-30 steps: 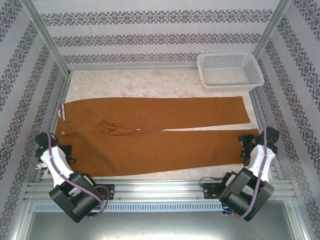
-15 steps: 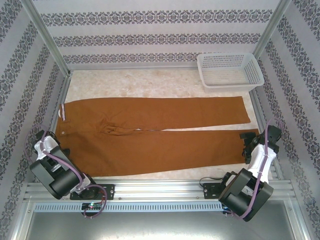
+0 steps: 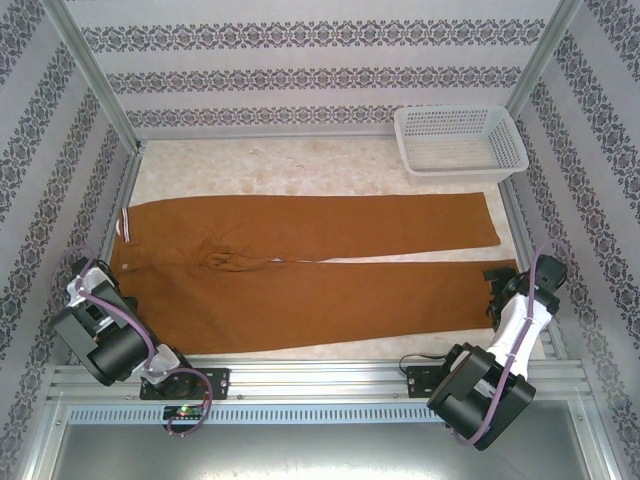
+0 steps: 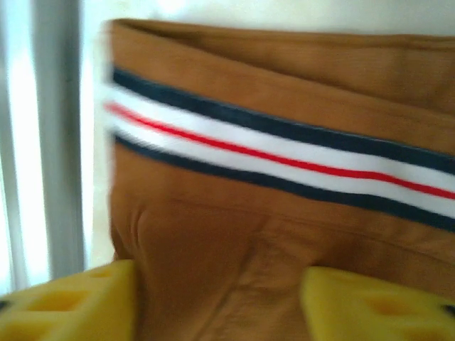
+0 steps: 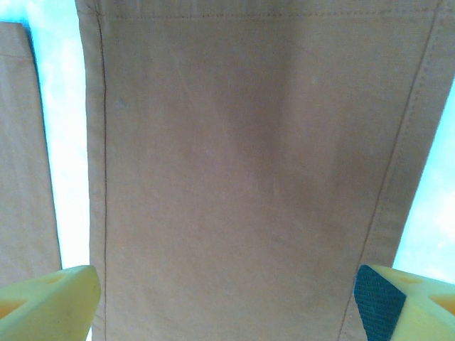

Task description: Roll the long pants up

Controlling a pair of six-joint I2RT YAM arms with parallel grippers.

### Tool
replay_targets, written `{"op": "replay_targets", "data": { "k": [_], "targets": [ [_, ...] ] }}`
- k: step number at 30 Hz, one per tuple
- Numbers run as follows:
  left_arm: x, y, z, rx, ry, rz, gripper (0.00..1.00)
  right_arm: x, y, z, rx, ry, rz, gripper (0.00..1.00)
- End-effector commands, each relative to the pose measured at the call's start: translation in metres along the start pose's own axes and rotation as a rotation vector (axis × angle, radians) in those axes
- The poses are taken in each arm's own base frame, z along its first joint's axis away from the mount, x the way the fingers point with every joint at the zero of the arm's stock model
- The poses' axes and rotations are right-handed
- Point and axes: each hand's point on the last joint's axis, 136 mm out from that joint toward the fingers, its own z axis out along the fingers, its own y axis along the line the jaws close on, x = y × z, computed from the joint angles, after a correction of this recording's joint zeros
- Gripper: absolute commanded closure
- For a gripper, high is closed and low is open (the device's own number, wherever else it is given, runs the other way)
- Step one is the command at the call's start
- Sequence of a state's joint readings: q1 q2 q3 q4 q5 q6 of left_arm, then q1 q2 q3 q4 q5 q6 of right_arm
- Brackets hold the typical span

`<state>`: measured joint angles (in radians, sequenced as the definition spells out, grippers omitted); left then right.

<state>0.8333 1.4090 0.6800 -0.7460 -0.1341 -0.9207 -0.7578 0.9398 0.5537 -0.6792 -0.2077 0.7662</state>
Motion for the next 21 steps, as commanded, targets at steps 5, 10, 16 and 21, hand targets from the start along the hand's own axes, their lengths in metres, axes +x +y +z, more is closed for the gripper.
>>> {"op": "replay_targets", "data": {
  "k": [5,10,16,21],
  "targets": [
    [0.002,0.001,0.027,-0.028,0.017,-0.02,1.0,0.006,-0.017,-0.005,0.046,-0.012,0.006,0.08],
    [0.009,-0.01,0.019,0.041,0.065,-0.041,1.0,0.019,-0.02,-0.004,0.035,0.035,0.027,0.15],
    [0.011,-0.016,0.0,0.12,0.066,-0.044,1.0,0.05,-0.018,-0.01,0.014,0.144,0.076,0.14],
    [0.014,-0.021,-0.005,0.163,0.086,-0.058,1.0,0.055,-0.036,0.0,0.103,0.155,0.141,0.13]
  ]
}}
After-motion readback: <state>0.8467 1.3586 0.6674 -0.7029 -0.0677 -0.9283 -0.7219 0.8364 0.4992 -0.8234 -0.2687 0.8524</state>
